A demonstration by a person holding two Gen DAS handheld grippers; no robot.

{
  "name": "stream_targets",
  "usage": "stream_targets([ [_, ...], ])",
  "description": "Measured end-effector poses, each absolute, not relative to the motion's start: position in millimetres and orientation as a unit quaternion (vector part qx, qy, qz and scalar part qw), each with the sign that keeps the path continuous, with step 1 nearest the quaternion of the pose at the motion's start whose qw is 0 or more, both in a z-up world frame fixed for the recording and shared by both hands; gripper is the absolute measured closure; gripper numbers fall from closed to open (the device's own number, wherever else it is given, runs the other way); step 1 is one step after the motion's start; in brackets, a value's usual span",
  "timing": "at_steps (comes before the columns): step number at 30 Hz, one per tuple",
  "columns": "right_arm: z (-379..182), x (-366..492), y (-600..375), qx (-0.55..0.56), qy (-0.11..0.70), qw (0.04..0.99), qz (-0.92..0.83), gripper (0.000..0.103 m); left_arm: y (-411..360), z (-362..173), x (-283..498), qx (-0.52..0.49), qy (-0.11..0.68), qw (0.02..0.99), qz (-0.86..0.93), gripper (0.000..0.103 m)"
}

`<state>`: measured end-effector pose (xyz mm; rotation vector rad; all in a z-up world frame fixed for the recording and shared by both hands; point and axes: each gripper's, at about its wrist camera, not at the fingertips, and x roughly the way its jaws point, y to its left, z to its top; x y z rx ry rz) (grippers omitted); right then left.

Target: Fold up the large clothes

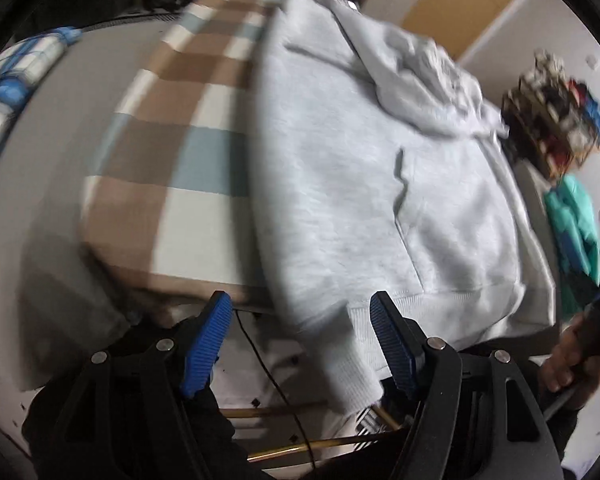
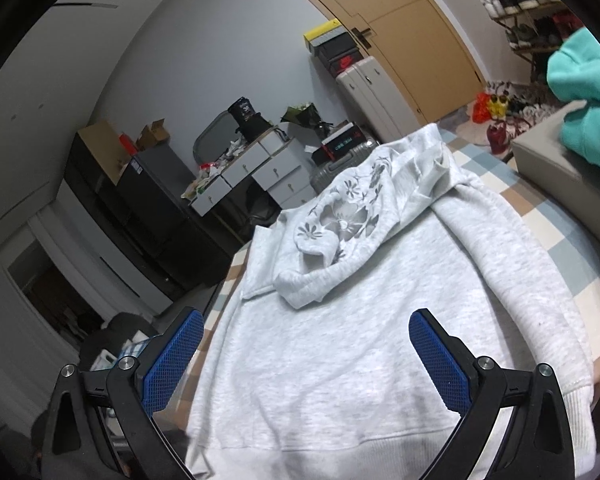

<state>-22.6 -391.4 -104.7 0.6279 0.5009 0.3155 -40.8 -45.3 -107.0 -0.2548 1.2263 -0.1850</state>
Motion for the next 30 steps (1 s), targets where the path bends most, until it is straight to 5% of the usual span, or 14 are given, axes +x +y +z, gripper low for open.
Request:
stream_targets([
  [11,-108,-25,-405,0.343,0.24,0.896,0.151,0.0,-64,-131,-42,-0.006,0.575,0.818,-0.011,0.035],
  [16,-107,-26,-402,0.338,0.238,0.898,0.153,0.0,-62,-124,-54,-0.024,0.558,0.829,-0.037,0.09],
  [30,-116,-22,-415,0.373,0.252,0.881,0.145,0.0,-68,-119,-68,0.035,0.522,0.852,-0.01,0.095],
])
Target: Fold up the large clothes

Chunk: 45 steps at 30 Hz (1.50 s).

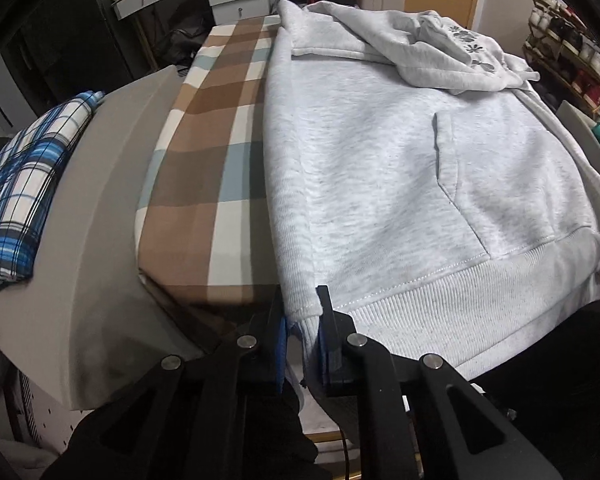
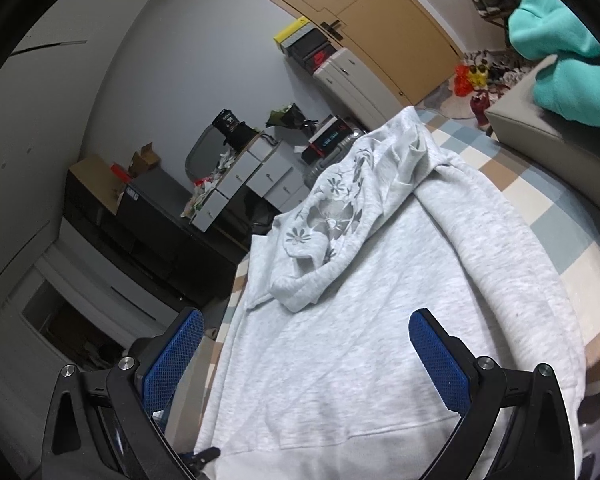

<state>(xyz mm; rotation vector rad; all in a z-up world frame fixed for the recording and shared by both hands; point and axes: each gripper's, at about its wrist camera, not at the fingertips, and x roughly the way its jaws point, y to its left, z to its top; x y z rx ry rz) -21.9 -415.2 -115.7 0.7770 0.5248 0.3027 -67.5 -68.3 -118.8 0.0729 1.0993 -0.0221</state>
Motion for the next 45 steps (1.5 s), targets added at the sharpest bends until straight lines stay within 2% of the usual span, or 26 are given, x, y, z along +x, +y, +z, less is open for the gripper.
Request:
stream_targets([
  [10,-111,-22,-441,0.365,0.269,0.881,0.136,0.0,-67,-117,-73,0.047,0.522,0.851,-0.012,0.093],
  [17,-110,-21,-473,0.206,0.395,0.893,0.065,0.0,-37,-93,-77,-0.006,0.48,0.877,0.015,0.092],
  [22,-147,-9,-457,0.129,0.515,0.844,0.075,0.0,-35,-100,-72,-0.051,0.521,0.852,-0.011,0.09],
  [25,-158,-10,-433,0.074,0.54,0.834,0.083,0.005,-33,-107,-69,-0.081,0.537,0.839,-0.034,0.086],
  [26,-161,-10,-424,0.044,0.541,0.836,0.08,0.017,-33,-109,-66,-0.085,0.545,0.833,-0.038,0.085],
  [27,-164,-10,-419,0.027,0.549,0.832,0.077,0.043,-34,-112,-63,-0.093,0.554,0.826,-0.042,0.084],
  [29,-163,-10,-422,0.015,0.553,0.831,0.057,0.08,-36,-114,-58,-0.102,0.563,0.819,-0.044,0.083],
  [30,-161,-12,-427,0.025,0.548,0.834,0.055,0.086,-37,-115,-55,-0.101,0.568,0.816,-0.044,0.082],
  [36,-121,-34,-500,0.215,0.467,0.855,0.069,0.094,-41,-122,-48,-0.106,0.589,0.799,-0.062,0.08],
  [38,-117,-39,-514,0.209,0.459,0.862,0.04,0.094,-46,-120,-49,-0.099,0.586,0.801,-0.073,0.08],
  [42,-138,-43,-504,0.124,0.5,0.857,-0.008,0.095,-62,-110,-61,-0.032,0.553,0.83,-0.059,0.081],
  [45,-152,-41,-499,0.112,0.519,0.847,-0.012,0.094,-68,-112,-65,-0.017,0.558,0.828,-0.055,0.082],
])
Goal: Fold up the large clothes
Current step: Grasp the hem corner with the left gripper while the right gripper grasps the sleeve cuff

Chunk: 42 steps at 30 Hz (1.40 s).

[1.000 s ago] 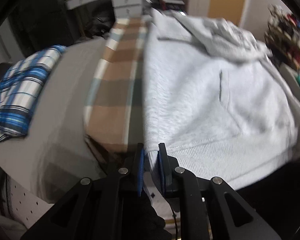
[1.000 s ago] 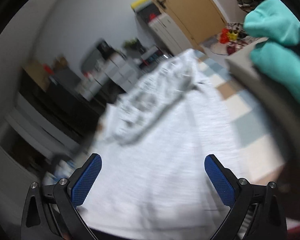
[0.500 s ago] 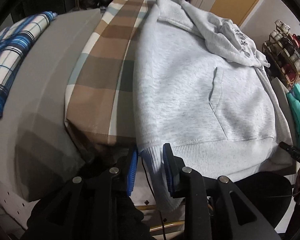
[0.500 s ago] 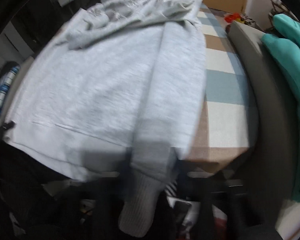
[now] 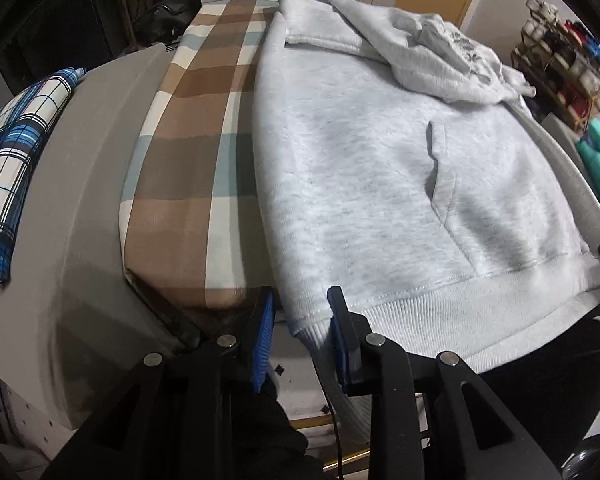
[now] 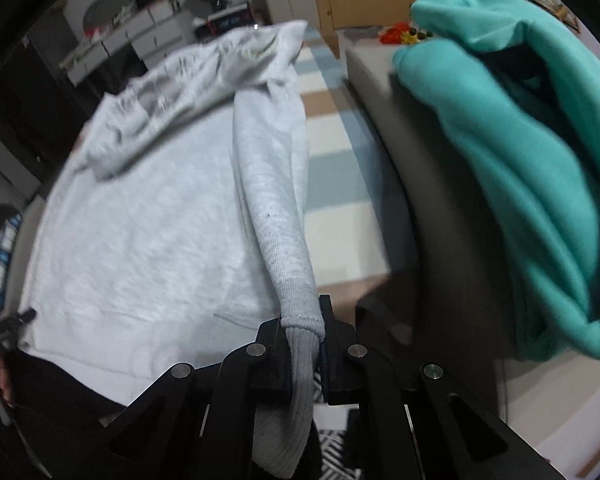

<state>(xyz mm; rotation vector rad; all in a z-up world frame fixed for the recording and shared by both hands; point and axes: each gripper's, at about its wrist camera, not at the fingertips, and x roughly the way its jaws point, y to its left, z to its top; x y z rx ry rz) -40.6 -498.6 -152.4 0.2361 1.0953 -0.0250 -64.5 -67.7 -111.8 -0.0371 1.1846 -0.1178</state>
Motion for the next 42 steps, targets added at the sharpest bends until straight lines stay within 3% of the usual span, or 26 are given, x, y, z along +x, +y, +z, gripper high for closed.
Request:
stream_targets([
  [6,-166,-41,-500,0.143,0.538,0.831,0.01,0.083,-59,-117,-61,-0.054,0.587,0.806,-0.057,0.08],
  [8,-171,-38,-495,0.14,0.544,0.827,0.017,0.078,-54,-120,-60,-0.072,0.598,0.796,-0.06,0.069],
  [10,-176,-41,-494,0.138,0.551,0.823,0.024,0.071,-51,-125,-59,-0.099,0.613,0.78,-0.079,0.052],
  [11,-180,-41,-493,0.136,0.554,0.821,0.024,0.068,-53,-126,-61,-0.112,0.619,0.77,-0.101,0.052],
  [14,-185,-39,-491,0.144,0.555,0.818,0.039,0.071,-60,-124,-65,-0.098,0.614,0.777,-0.101,0.052],
  [15,-184,-41,-493,0.155,0.55,0.819,0.052,0.087,-62,-123,-65,-0.091,0.611,0.78,-0.101,0.052],
  [16,-182,-42,-493,0.162,0.544,0.821,0.059,0.095,-64,-123,-64,-0.088,0.611,0.78,-0.104,0.056],
  [17,-179,-44,-495,0.164,0.538,0.825,0.058,0.095,-66,-123,-65,-0.087,0.615,0.776,-0.109,0.065],
  [18,-176,-46,-496,0.17,0.531,0.828,0.06,0.096,-68,-123,-67,-0.084,0.621,0.77,-0.118,0.086],
  [21,-164,-52,-502,0.19,0.508,0.837,0.076,0.096,-66,-117,-75,-0.078,0.601,0.786,-0.124,0.096],
  [29,-142,-65,-504,0.202,0.466,0.857,0.091,0.097,-59,-114,-93,-0.054,0.58,0.804,-0.117,0.1],
  [31,-146,-61,-497,0.191,0.473,0.856,0.084,0.097,-59,-117,-87,-0.051,0.581,0.806,-0.105,0.097],
  [35,-151,-56,-494,0.179,0.48,0.855,0.077,0.096,-61,-127,-70,-0.062,0.601,0.794,-0.071,0.08],
  [37,-151,-59,-494,0.173,0.479,0.857,0.076,0.096,-62,-132,-66,-0.058,0.61,0.788,-0.06,0.057],
  [42,-155,-60,-497,0.176,0.481,0.855,0.079,0.096,-58,-141,-65,-0.05,0.609,0.79,-0.047,0.053],
])
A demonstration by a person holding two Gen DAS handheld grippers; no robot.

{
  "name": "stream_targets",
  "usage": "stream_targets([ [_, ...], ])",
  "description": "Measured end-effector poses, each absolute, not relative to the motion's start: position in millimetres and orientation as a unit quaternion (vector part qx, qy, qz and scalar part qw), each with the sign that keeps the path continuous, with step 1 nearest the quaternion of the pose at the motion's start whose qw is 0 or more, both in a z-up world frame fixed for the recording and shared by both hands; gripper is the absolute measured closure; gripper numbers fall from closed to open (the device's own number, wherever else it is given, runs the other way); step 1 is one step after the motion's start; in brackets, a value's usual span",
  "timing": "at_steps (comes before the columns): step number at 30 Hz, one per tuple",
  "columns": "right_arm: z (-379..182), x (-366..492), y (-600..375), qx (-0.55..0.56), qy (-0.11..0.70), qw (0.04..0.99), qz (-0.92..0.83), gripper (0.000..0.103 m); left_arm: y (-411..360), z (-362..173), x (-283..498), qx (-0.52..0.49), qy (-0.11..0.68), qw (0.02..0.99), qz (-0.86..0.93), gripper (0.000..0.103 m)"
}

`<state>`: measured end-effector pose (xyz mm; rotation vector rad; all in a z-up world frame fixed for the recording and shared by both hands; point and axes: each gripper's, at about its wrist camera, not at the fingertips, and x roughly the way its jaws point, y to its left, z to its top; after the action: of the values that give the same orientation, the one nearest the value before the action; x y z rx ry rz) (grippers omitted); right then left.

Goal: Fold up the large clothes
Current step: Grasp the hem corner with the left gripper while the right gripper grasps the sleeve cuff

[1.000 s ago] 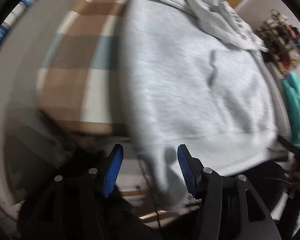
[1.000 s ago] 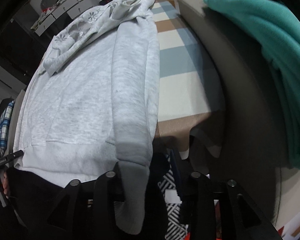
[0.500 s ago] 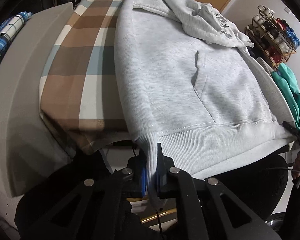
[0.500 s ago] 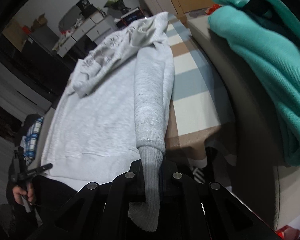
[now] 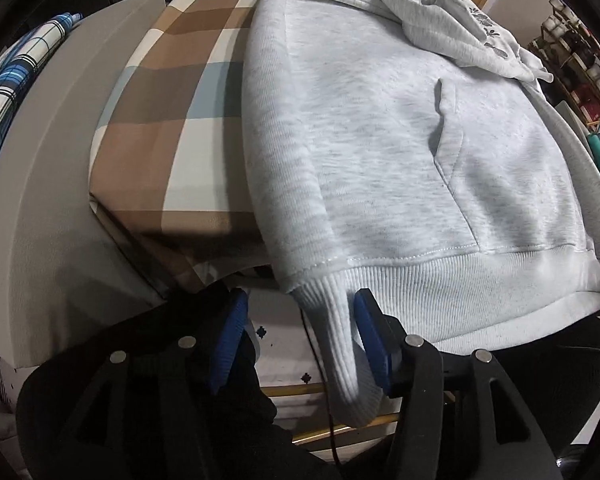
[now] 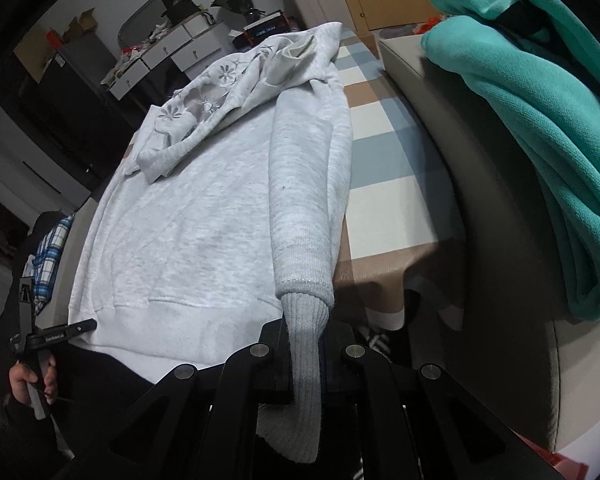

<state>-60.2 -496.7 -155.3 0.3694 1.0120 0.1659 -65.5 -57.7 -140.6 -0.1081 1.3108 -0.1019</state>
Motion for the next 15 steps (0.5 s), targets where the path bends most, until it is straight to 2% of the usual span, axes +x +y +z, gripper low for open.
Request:
stream_targets([
  [3,-158,-60,-496,0.177,0.484,0.853,0.078,0.096,-58,-148,-62,-0.053,0.617,0.783,-0.063,0.053],
  [5,-158,-60,-495,0.173,0.484,0.854,0.078,0.096,-59,-147,-65,-0.054,0.614,0.784,-0.076,0.059],
  [6,-158,-61,-496,0.171,0.482,0.856,0.079,0.096,-58,-145,-74,-0.057,0.607,0.788,-0.084,0.079],
  [7,-157,-62,-496,0.172,0.479,0.857,0.08,0.096,-60,-144,-78,-0.054,0.605,0.789,-0.095,0.093],
  [15,-155,-70,-501,0.18,0.466,0.862,0.084,0.097,-77,-135,-104,0.046,0.562,0.82,-0.099,0.098],
])
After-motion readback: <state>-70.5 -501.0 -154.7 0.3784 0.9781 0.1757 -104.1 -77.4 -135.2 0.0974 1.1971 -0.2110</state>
